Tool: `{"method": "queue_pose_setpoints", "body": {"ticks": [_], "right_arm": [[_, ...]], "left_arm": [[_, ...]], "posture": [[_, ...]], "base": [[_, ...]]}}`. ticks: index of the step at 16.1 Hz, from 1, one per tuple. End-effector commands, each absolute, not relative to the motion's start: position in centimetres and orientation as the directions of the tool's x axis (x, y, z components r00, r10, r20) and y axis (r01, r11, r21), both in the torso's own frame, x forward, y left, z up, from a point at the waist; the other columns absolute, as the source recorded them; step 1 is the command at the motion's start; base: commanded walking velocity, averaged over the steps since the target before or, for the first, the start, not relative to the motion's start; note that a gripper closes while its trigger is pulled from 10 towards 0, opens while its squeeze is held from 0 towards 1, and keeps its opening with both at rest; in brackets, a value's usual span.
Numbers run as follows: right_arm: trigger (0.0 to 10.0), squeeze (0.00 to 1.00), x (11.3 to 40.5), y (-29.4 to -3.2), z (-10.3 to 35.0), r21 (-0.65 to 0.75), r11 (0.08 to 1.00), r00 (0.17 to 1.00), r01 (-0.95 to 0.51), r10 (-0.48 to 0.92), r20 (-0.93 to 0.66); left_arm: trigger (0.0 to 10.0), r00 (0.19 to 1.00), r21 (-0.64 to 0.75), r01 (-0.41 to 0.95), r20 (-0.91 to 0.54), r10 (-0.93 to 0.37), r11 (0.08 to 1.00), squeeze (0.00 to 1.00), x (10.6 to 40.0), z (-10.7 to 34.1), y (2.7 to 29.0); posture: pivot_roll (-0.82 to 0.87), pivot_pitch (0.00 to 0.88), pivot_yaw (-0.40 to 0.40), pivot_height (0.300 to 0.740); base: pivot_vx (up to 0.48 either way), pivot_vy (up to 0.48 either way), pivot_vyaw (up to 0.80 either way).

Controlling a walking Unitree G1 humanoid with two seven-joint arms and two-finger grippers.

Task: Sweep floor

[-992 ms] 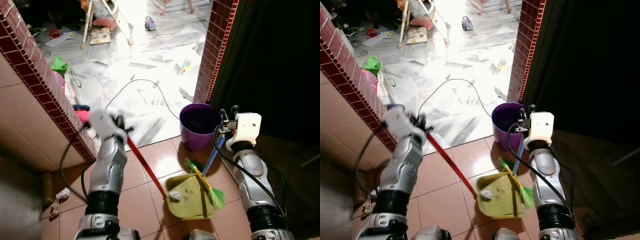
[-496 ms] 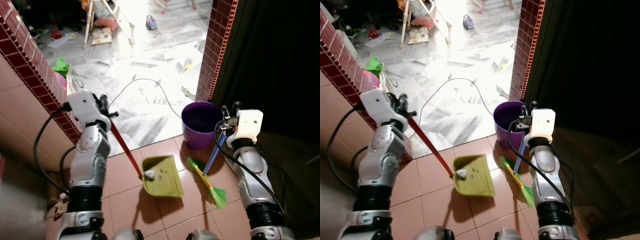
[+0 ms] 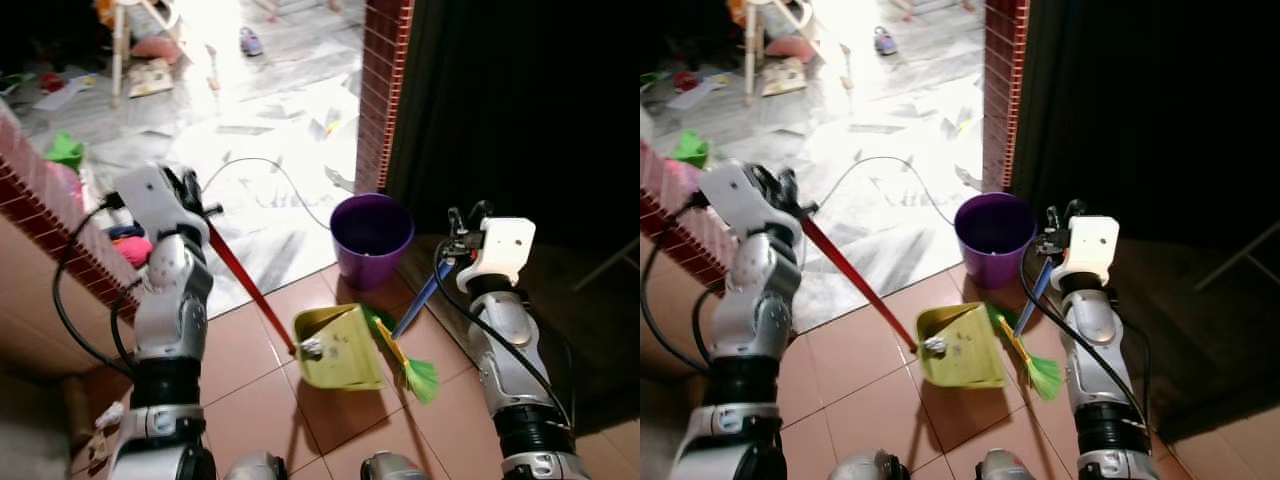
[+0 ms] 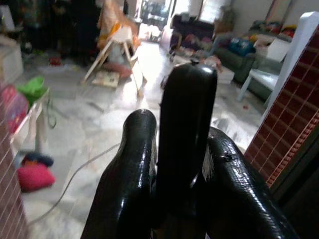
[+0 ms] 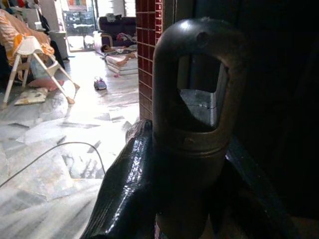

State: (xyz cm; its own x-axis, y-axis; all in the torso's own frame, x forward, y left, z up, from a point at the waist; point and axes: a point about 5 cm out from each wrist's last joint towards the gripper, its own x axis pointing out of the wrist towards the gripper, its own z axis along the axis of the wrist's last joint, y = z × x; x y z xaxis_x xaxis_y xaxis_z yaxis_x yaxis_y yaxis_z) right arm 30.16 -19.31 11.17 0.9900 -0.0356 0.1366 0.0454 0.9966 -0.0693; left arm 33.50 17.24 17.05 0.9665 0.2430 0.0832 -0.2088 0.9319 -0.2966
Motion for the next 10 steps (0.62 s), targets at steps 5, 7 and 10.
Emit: {"method": "queue_pose_setpoints", "body": {"ticks": [5, 7, 10], "right_arm": [[10.0, 0.0, 29.4, -19.5, 9.1, -0.126, 0.992, 0.998, 0.029, -0.022, 0.053], [10.0, 0.0, 28.8, -20.1, 8.0, -0.164, 0.986, 0.999, 0.045, -0.044, 0.012], [10.0, 0.0, 28.6, -19.9, 7.8, -0.161, 0.986, 0.999, 0.04, -0.04, 0.006]], "left_arm": [[10.0, 0.871, -0.325, -0.251, 0.335, 0.359, 0.912, 0.0, 33.4, 24.2, 20.2], [10.0, 0.839, -0.357, -0.237, 0.393, 0.376, 0.903, 0.0, 33.6, 26.8, 20.6], [10.0, 0.779, -0.383, -0.171, 0.512, 0.363, 0.908, 0.0, 34.3, 31.7, 20.6]], "posture": [[-0.12, 0.0, 0.07, 0.74], [-0.12, 0.0, 0.066, 0.74], [-0.13, 0.0, 0.067, 0.74]], "base": [[0.0, 0.0, 0.0], [0.0, 0.0, 0.0], [0.0, 0.0, 0.0]]}}
